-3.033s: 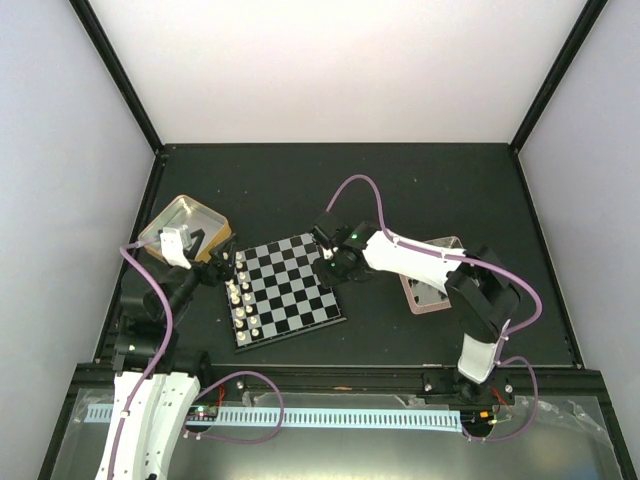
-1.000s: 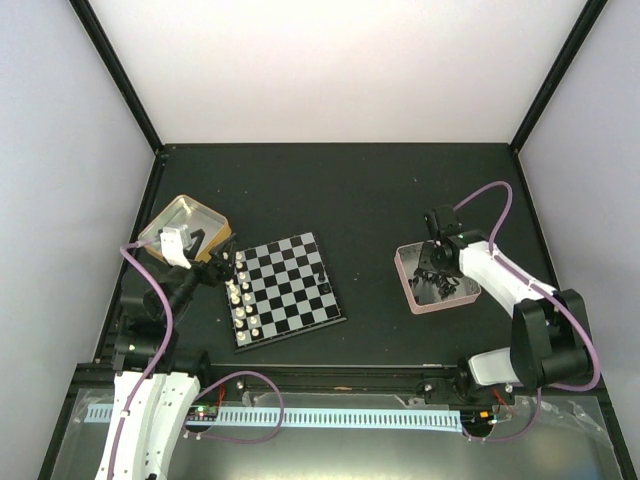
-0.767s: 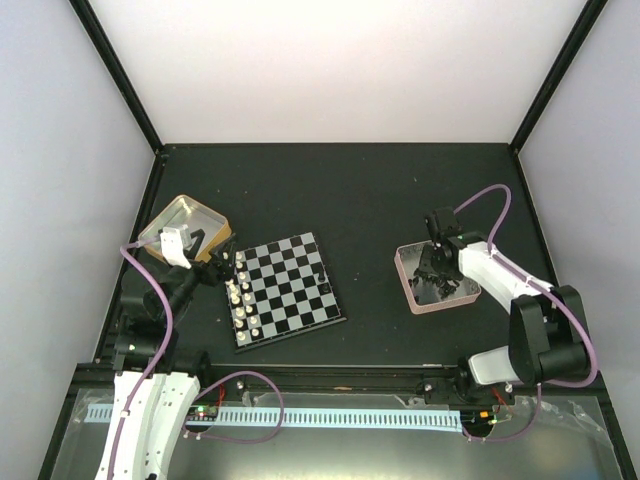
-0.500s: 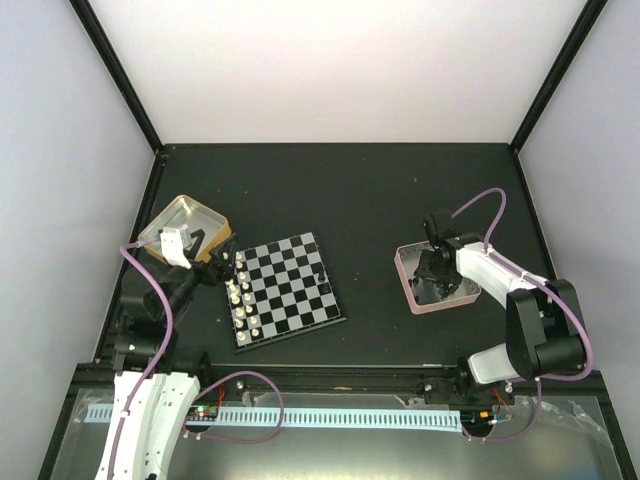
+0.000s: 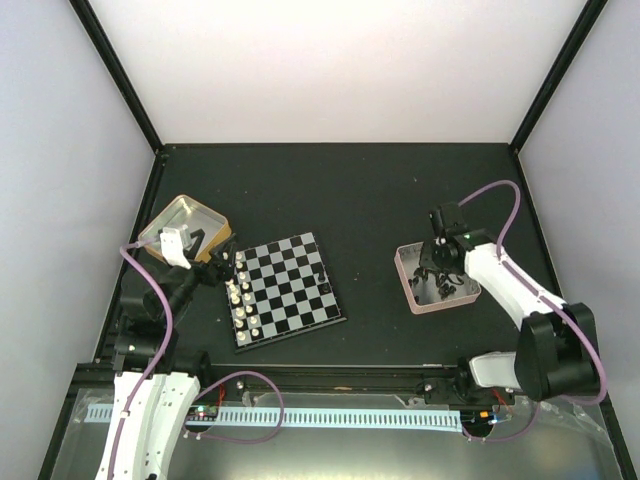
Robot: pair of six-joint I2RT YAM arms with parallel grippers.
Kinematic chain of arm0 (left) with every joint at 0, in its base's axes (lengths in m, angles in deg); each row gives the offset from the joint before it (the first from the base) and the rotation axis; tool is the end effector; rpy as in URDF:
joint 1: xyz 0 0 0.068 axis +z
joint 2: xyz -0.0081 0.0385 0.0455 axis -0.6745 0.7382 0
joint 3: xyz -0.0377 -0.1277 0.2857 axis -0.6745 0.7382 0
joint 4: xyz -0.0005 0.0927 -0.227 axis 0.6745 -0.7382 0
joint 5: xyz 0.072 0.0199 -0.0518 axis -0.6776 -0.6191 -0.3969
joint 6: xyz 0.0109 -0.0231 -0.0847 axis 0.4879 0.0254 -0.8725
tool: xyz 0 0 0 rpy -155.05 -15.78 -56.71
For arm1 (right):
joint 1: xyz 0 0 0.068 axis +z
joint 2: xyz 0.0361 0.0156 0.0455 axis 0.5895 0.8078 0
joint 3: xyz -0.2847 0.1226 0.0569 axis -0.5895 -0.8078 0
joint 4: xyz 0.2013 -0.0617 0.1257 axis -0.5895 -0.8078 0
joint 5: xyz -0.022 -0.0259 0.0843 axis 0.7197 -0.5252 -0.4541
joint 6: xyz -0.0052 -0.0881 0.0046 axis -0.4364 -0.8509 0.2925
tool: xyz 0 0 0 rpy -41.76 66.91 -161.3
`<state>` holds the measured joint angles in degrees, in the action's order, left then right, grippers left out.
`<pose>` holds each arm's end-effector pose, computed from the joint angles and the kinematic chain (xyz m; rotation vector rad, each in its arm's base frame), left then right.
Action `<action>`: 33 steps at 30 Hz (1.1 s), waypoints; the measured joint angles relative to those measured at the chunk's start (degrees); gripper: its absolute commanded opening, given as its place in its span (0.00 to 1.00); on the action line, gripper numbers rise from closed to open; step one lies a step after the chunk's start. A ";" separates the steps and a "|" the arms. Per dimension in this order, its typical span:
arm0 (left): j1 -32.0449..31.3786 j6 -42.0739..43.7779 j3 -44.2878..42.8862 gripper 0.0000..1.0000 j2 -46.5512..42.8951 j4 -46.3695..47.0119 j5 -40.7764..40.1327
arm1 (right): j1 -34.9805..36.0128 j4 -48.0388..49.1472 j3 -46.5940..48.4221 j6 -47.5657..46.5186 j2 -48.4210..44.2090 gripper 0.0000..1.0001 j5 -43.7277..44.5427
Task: Set up the chess pieces on the board
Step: Pick up the chess piece from the storage box, then place the chess piece on the chessboard.
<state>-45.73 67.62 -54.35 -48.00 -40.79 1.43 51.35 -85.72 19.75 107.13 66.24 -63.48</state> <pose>0.0857 -0.0313 0.3162 0.0098 1.6884 -0.5961 0.2269 0.0513 0.2133 0.3779 2.7321 0.0290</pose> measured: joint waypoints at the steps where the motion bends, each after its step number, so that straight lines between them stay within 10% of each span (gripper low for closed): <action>1: 0.00 0.00 0.00 0.99 -0.04 0.00 0.02 | 0.28 -0.20 0.87 -0.02 -0.96 0.04 -0.31; 17: 0.24 0.00 -0.02 0.99 -2.01 -0.22 0.00 | 23.32 -2.16 31.26 1.42 15.98 0.05 -3.41; 33: 0.26 0.02 -0.02 0.99 -1.99 -0.87 -1.99 | 30.51 -3.98 44.65 0.90 38.47 0.06 -6.62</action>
<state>-45.47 67.64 -54.37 -49.99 -41.67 -0.56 81.86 -89.70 64.41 108.02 104.70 -70.10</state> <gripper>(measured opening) 0.989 0.074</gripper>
